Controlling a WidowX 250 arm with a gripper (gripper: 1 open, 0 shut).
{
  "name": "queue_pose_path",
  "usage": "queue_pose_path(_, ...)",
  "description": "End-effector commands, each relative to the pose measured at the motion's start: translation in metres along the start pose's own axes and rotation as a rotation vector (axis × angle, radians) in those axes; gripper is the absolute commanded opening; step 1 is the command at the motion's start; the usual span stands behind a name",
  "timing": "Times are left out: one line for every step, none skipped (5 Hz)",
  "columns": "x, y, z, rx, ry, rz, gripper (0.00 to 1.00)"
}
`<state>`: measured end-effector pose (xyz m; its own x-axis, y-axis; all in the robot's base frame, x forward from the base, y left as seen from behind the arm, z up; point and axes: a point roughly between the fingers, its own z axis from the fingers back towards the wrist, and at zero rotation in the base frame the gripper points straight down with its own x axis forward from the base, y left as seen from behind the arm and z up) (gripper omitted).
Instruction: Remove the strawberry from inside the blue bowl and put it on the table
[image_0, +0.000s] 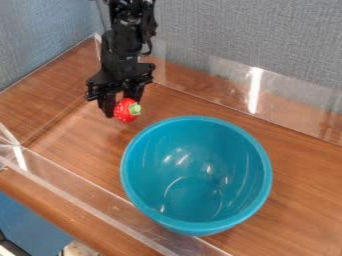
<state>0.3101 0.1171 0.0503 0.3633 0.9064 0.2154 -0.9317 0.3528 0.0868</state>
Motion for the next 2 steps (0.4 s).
queue_pose_path(0.006, -0.005, 0.011, -0.055, -0.032, 0.064, 0.00)
queue_pose_path(0.006, -0.013, 0.023, -0.076, -0.031, 0.047, 0.00)
